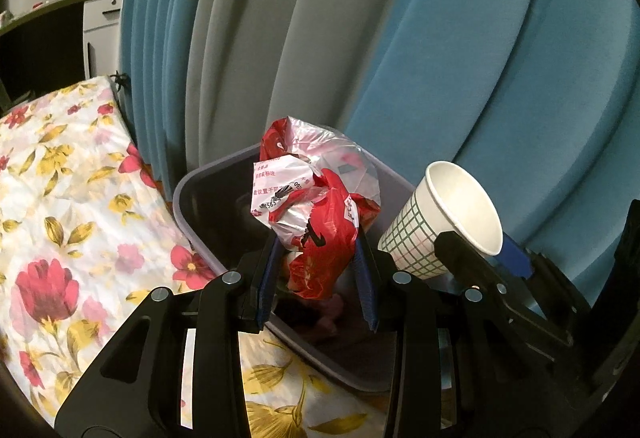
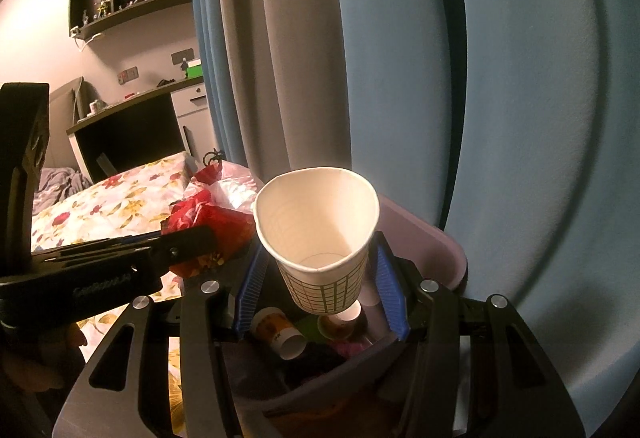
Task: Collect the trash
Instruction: 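Carry the cup and red bag over the grey bin and open both tools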
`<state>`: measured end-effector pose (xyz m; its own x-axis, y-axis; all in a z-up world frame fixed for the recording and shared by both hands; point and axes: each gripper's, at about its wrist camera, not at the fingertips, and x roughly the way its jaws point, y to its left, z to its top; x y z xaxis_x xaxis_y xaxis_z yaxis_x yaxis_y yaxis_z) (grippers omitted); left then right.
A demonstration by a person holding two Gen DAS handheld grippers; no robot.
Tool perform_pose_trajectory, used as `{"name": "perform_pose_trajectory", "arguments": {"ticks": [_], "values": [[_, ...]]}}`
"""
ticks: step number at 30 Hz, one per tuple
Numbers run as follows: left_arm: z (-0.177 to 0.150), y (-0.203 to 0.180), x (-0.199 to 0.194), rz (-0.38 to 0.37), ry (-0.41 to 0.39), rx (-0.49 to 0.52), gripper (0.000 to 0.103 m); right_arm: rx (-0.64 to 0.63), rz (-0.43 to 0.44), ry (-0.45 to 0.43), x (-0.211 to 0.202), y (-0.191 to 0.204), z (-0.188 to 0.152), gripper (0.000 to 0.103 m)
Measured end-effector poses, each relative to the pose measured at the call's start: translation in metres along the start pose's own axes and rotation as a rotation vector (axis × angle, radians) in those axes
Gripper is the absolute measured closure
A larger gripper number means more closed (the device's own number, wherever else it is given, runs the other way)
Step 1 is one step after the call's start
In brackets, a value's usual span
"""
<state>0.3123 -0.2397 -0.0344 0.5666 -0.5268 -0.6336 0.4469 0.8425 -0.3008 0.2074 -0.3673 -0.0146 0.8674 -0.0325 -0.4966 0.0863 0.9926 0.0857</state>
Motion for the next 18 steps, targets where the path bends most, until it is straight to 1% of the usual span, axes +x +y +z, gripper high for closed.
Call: {"name": "perform_pose_trajectory", "arguments": {"ticks": [16, 18], "values": [[0.0018, 0.0022, 0.0097, -0.014, 0.011, -0.022, 0.068, 0.012, 0.003, 0.013, 0.0054, -0.0061, 0.0005, 0.050], [0.0016, 0.0019, 0.0092, -0.017, 0.009, -0.023, 0.065, 0.011, 0.000, 0.013, 0.0054, -0.0059, 0.0006, 0.050]]}}
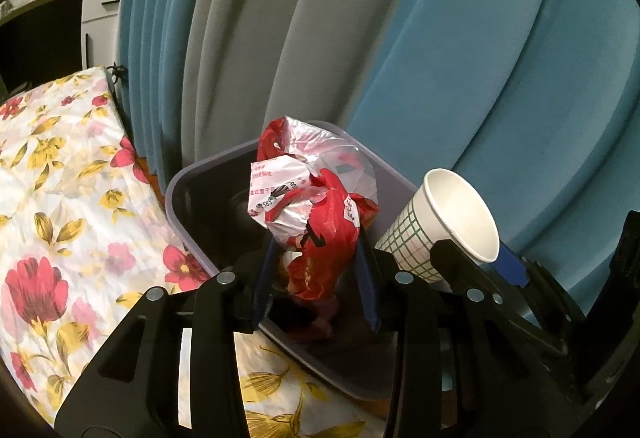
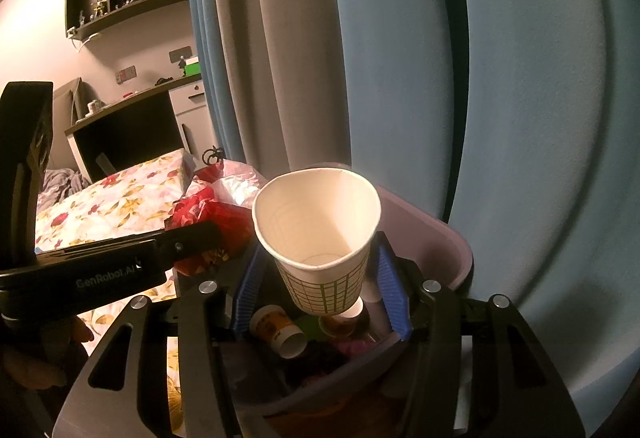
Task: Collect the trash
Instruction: 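Carry the cup and red bag over the grey bin and open both tools, then move both open tools back toward the remaining items on the table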
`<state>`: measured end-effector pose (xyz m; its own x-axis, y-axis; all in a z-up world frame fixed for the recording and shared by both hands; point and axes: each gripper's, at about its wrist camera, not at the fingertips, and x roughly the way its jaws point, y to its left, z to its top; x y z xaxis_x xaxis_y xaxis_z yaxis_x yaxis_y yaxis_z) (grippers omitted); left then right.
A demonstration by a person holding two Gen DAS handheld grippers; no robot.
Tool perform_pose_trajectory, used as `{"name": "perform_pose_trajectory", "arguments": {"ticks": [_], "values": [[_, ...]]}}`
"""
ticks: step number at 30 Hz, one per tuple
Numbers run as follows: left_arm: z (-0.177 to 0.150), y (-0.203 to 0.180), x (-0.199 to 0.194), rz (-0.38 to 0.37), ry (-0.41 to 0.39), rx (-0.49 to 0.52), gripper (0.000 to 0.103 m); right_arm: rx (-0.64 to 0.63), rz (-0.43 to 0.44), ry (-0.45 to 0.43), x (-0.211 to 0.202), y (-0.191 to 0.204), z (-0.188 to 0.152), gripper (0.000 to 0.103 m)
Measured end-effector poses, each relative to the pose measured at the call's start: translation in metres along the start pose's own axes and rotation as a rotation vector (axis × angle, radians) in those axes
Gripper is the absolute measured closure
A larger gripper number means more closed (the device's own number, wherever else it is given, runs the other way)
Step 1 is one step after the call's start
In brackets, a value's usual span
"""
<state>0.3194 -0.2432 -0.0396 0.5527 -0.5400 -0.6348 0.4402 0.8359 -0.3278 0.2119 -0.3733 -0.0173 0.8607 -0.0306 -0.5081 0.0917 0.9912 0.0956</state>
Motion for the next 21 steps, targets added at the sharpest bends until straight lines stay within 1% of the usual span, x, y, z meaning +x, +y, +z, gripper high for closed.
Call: {"name": "perform_pose_trajectory", "arguments": {"ticks": [1, 2, 3, 4, 5, 6, 8, 9, 13, 15, 17, 19, 21], "values": [[0.000, 0.000, 0.000, 0.000, 0.000, 0.000, 0.065, -0.001, 0.000, 0.001, 0.000, 0.001, 0.000, 0.050], [0.000, 0.000, 0.001, -0.004, 0.005, 0.001, 0.061, 0.000, -0.001, 0.001, 0.000, 0.001, 0.000, 0.049], [0.000, 0.000, 0.001, -0.002, 0.010, 0.000, 0.053, 0.001, -0.002, 0.001, 0.000, 0.001, 0.000, 0.049], [0.000, 0.002, 0.000, 0.008, 0.009, -0.005, 0.048, 0.002, -0.003, 0.002, 0.000, 0.001, -0.001, 0.049], [0.000, 0.005, -0.002, 0.013, -0.001, -0.015, 0.037, 0.002, -0.003, 0.002, 0.000, 0.001, -0.001, 0.049], [0.000, 0.008, -0.005, 0.015, -0.014, -0.026, 0.029, 0.002, -0.004, 0.004, 0.000, 0.001, -0.001, 0.049], [-0.001, 0.014, -0.011, 0.016, -0.036, -0.049, 0.022, 0.003, -0.004, 0.006, 0.001, 0.002, -0.001, 0.049], [-0.001, 0.017, -0.014, 0.022, -0.040, -0.055, 0.019, 0.003, -0.004, 0.005, 0.001, 0.001, -0.001, 0.049], [-0.006, 0.024, -0.025, 0.082, -0.062, -0.053, 0.016, -0.002, 0.003, 0.014, 0.006, 0.007, -0.001, 0.045], [-0.010, 0.027, -0.032, 0.103, -0.074, -0.053, 0.012, -0.005, 0.005, 0.006, 0.007, 0.010, -0.001, 0.032], [-0.014, 0.032, -0.041, 0.133, -0.087, -0.053, 0.010, -0.006, 0.011, -0.003, 0.006, 0.012, 0.000, 0.031], [-0.018, 0.034, -0.049, 0.153, -0.098, -0.049, 0.010, -0.007, -0.001, -0.018, 0.001, 0.013, 0.001, 0.031], [-0.023, 0.036, -0.058, 0.180, -0.110, -0.045, 0.010, 0.000, 0.009, -0.032, -0.006, 0.015, 0.002, 0.028]]}}
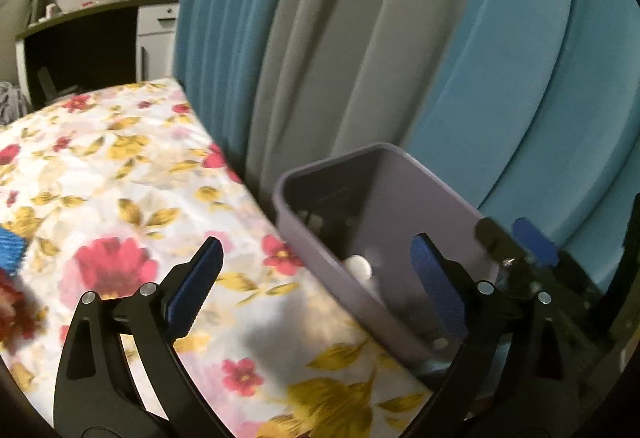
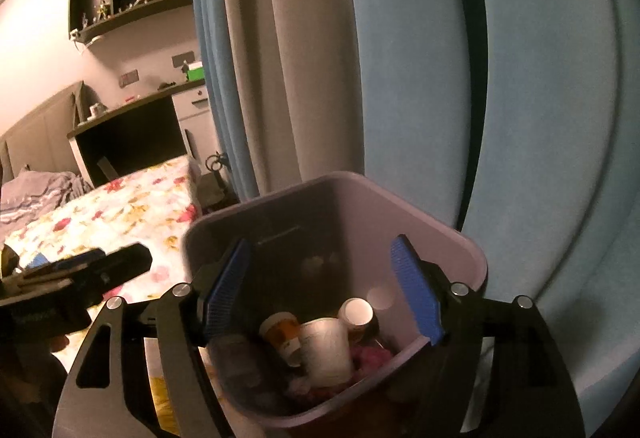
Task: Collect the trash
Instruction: 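Move both open tools back toward the remaining items on the table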
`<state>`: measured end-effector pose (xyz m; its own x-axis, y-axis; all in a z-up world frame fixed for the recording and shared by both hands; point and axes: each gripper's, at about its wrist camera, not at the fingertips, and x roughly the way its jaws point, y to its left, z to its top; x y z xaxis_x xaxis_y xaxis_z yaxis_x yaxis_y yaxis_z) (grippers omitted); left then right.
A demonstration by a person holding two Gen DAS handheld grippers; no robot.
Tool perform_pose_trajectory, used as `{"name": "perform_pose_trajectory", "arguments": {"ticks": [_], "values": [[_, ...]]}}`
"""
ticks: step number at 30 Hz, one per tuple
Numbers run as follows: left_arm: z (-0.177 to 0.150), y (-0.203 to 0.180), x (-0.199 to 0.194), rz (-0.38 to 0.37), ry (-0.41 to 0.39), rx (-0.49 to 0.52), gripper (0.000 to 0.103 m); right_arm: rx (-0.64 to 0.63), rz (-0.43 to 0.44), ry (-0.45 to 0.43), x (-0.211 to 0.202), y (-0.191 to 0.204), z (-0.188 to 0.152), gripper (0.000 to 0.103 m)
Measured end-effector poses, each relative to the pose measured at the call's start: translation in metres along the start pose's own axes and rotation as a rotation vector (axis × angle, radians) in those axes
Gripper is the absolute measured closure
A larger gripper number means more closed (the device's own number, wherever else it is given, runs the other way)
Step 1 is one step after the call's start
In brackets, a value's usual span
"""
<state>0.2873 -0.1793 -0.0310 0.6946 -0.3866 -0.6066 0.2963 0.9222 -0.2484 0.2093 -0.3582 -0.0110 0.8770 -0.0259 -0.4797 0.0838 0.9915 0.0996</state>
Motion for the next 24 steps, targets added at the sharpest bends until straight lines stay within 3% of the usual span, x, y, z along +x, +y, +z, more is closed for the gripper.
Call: {"name": "perform_pose_trajectory", "arguments": {"ticks": [11, 13, 17, 24], "values": [[-0.030, 0.034, -0.079, 0.112, -0.081, -0.022, 0.008, -0.026, 0.036, -0.090, -0.055, 0.036, -0.007, 0.014], [-0.038, 0.043, -0.095, 0.137, -0.090, -0.030, 0.007, -0.033, 0.058, -0.092, -0.062, 0.045, -0.010, 0.006], [-0.059, 0.071, -0.136, 0.187, -0.102, -0.074, 0.007, -0.070, 0.113, -0.090, -0.076, 0.074, -0.018, 0.006], [-0.102, 0.136, -0.211, 0.354, -0.121, -0.128, 0.007, -0.132, 0.210, -0.049, -0.092, 0.131, -0.035, 0.006]]}}
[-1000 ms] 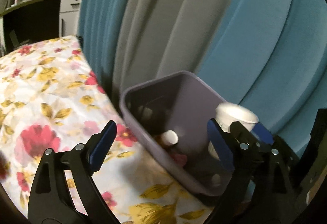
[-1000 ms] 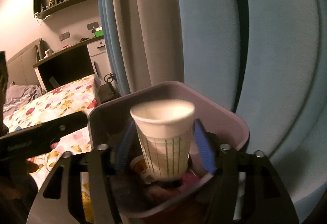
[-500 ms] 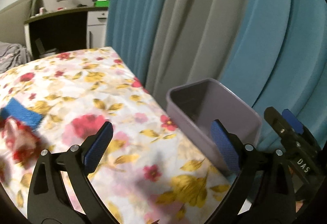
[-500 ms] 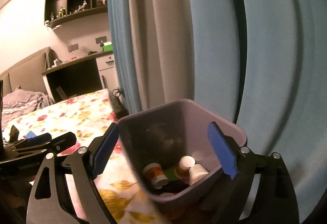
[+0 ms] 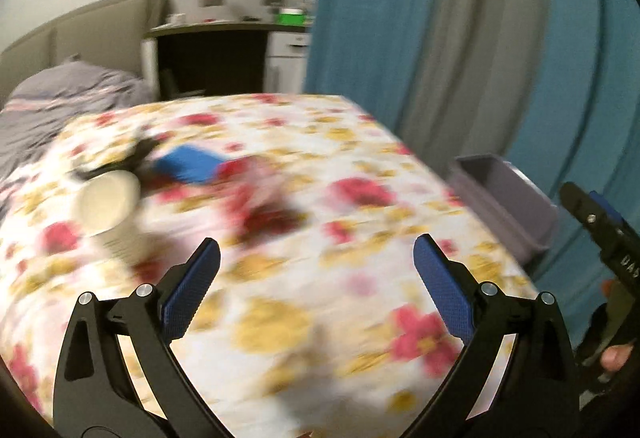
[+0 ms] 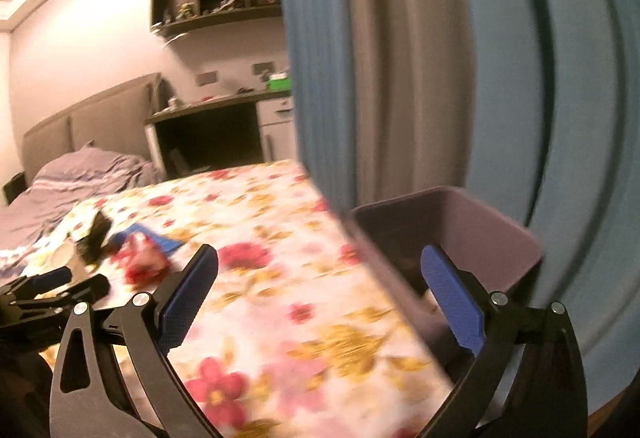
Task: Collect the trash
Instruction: 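Move both open tools back toward the remaining items on the table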
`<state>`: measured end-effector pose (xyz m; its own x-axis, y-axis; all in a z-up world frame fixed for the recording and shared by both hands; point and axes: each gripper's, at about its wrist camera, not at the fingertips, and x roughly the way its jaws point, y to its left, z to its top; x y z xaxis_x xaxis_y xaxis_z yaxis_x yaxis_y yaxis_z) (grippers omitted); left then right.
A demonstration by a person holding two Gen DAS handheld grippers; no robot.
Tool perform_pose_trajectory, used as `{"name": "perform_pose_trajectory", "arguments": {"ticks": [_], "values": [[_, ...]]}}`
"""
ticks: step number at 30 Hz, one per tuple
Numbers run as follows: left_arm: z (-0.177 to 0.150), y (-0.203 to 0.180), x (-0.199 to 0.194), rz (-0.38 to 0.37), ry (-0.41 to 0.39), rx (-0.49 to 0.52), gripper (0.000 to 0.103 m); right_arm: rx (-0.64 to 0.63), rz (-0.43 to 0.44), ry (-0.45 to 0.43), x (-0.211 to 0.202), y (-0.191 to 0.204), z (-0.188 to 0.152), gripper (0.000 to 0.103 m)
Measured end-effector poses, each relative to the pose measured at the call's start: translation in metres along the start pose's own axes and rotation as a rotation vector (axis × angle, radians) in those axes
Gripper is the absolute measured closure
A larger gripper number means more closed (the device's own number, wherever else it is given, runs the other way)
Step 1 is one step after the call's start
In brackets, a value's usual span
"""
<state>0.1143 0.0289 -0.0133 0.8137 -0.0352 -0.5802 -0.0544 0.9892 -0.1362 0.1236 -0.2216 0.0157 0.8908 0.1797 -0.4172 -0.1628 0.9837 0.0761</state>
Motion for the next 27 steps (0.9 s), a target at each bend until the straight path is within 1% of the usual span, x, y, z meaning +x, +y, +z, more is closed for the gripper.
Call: {"name": "perform_pose_trajectory", "arguments": {"ticks": [5, 9, 13, 15, 20, 24, 27], "values": [[-0.015, 0.069, -0.023, 0.124, -0.003, -0.083, 0.007, -0.036, 0.073, 0.057, 0.009, 0.051, -0.009, 0.006], [-0.022, 0.110, -0.032, 0.206, -0.013, -0.101, 0.007, -0.069, 0.115, 0.089, 0.018, 0.090, -0.014, 0.006], [-0.028, 0.136, -0.036, 0.225, -0.015, -0.143, 0.007, -0.106, 0.139, 0.132, 0.036, 0.124, -0.021, 0.006], [-0.031, 0.145, -0.035, 0.232, -0.016, -0.156, 0.007, -0.112, 0.149, 0.151, 0.046, 0.135, -0.022, 0.008], [-0.034, 0.160, -0.028, 0.258, -0.012, -0.167, 0.007, -0.130, 0.189, 0.211, 0.075, 0.163, -0.027, 0.011], [-0.033, 0.171, -0.024, 0.287, -0.017, -0.182, 0.007, -0.141, 0.201, 0.225, 0.094, 0.178, -0.025, 0.012], [-0.031, 0.176, -0.020, 0.285, -0.015, -0.189, 0.007, -0.137, 0.216, 0.229, 0.108, 0.189, -0.021, 0.012]]}}
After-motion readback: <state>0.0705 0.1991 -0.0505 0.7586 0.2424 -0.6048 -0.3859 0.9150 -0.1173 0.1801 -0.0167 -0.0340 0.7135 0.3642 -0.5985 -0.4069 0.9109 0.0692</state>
